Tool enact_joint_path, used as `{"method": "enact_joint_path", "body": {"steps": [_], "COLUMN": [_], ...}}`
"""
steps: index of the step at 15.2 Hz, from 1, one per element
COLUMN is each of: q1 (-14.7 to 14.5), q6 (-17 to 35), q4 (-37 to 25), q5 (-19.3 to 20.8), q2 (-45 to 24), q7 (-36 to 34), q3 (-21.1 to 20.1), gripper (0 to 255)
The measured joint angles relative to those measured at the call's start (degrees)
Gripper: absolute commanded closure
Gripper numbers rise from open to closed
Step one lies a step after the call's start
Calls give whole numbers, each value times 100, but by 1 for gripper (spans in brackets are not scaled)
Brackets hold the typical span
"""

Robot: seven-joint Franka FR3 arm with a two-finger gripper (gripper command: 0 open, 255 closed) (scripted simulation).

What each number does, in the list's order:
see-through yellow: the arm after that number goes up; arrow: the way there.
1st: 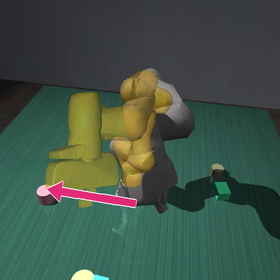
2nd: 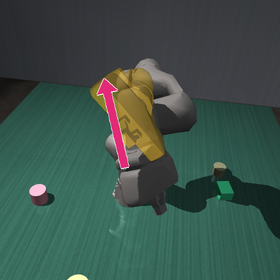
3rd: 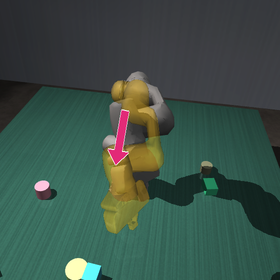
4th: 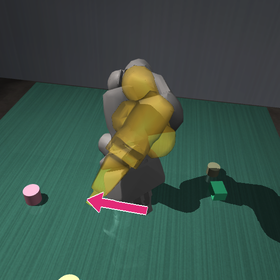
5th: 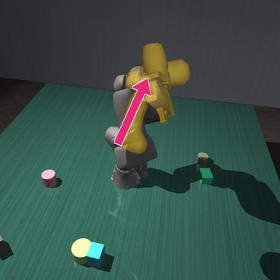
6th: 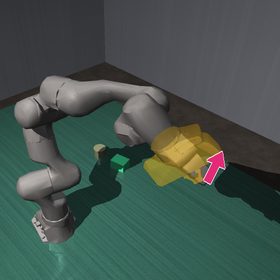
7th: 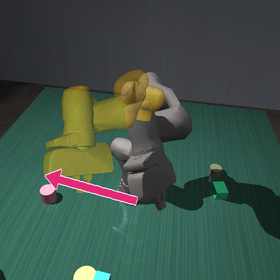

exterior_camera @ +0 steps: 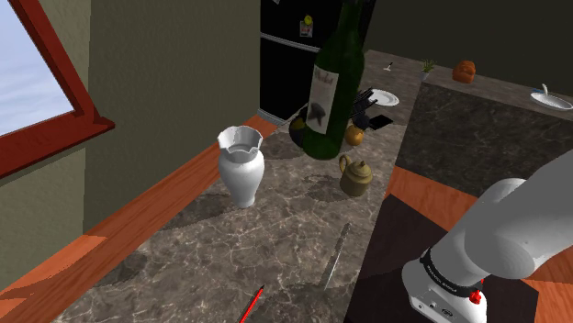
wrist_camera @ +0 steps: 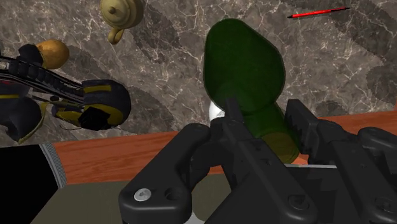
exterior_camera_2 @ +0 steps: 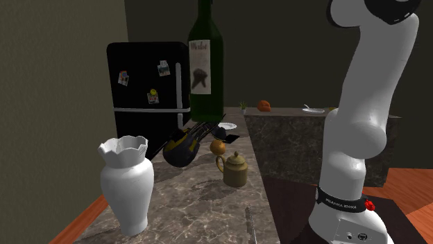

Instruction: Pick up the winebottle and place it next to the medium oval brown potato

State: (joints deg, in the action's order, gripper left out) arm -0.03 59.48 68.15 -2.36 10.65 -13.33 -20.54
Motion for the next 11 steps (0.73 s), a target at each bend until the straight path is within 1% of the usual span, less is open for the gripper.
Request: {"method": "enact_joint_path", "body": {"steps": [3, 6, 8, 10, 11], "q1": [-36, -128, 4, 218, 282], "q6": [-375, -817, -744, -402, -315], "q4": [-685, -1569, -1351, -576, -406], "q5": [120, 340, 269, 98, 86], "q2": [-332, -814, -655, -192, -104], "q7": [-106, -251, -7, 435, 625], "q3": [-113, -286, -121, 208, 328], "gripper": [255, 255, 255, 255, 255]}}
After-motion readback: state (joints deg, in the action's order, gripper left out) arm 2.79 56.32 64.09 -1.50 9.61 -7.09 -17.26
